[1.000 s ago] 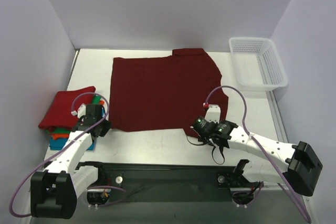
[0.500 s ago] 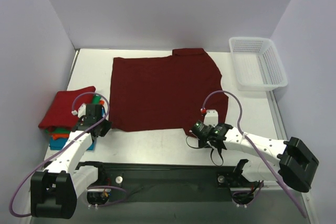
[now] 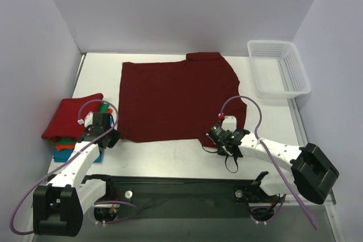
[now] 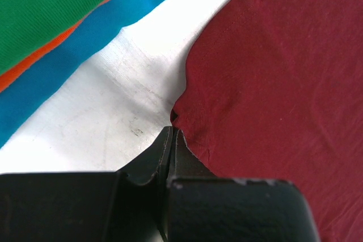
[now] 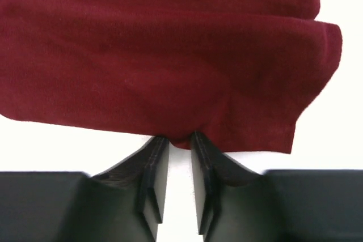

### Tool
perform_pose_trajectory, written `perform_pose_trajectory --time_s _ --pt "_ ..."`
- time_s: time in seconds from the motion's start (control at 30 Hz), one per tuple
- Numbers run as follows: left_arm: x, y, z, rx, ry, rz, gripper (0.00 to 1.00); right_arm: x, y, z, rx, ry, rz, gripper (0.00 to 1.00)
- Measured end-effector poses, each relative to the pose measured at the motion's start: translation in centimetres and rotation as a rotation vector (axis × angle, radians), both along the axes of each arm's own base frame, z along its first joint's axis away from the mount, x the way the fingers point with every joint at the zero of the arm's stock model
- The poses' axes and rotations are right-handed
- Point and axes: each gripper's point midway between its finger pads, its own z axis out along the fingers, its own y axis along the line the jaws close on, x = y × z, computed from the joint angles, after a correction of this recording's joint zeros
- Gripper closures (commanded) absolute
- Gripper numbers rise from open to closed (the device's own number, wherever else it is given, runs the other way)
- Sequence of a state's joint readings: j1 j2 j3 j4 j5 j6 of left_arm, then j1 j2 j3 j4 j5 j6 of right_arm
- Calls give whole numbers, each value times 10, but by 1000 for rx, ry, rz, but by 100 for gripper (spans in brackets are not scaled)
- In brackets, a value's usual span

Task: Fold and stack the t-shirts
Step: Grap the side of the flattened tshirt closest away from the robot with both arms

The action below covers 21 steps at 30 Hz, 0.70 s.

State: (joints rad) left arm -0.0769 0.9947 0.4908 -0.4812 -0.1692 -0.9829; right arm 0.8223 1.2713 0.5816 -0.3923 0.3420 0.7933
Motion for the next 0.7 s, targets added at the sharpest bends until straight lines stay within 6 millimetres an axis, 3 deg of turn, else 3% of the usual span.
perform_pose_trajectory --time_s 0.1,0.2,0.3,0.47,0.63,0.7 --pt "0 0 0 -2 0 -1 100 1 1 -1 11 8 7 96" --pt "1 -1 1 -4 -3 -4 100 0 2 2 23 17 24 100" --pt "4 -2 6 -5 -15 -8 100 1 7 19 67 5 49 100" --pt "9 -2 14 -2 -40 -18 100 13 23 73 190 -77 103 100" --pt "11 -2 17 1 -47 -24 100 11 26 93 247 -83 134 100" --pt "11 -2 17 1 -47 -26 100 6 24 91 254 -56 140 93"
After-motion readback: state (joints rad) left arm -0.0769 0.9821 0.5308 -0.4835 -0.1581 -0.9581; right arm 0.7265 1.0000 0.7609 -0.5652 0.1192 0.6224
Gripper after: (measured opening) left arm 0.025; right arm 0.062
